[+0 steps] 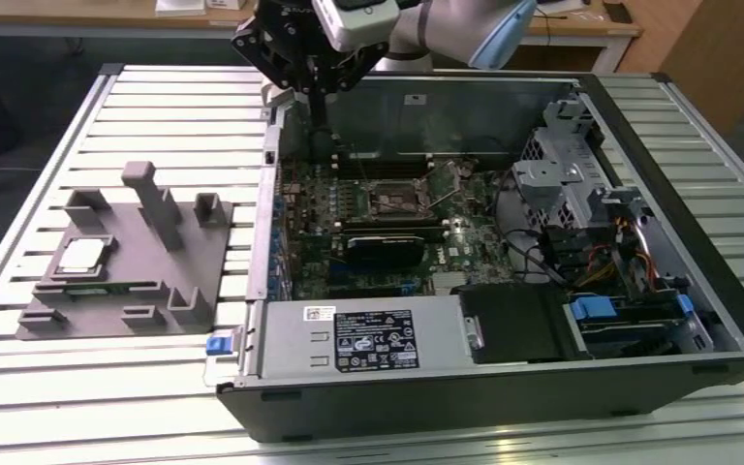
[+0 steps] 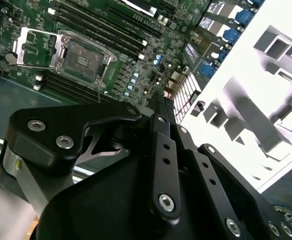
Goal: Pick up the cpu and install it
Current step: 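Reach for the cpu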
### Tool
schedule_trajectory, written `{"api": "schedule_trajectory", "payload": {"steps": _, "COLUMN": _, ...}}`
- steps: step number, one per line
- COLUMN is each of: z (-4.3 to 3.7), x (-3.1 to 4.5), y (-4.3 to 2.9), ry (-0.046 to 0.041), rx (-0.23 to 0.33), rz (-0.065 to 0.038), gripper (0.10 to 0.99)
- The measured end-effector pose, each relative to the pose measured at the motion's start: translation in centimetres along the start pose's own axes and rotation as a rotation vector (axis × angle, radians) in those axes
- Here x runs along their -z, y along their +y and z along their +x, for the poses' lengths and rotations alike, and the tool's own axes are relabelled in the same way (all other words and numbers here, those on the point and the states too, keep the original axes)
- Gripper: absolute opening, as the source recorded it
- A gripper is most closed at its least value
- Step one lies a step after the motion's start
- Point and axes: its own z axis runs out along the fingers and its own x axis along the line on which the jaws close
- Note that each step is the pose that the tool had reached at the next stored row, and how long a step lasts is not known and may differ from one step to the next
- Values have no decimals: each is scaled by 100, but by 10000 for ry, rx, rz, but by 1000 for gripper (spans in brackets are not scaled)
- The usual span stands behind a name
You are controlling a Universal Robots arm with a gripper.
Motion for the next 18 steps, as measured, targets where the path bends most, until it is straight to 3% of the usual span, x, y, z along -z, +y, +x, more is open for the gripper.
{"api": "schedule_trajectory", "payload": {"steps": 18, "z": 93, "x": -11, "y": -8, "ry": 8, "rx": -1, "rz": 1, "gripper": 106}}
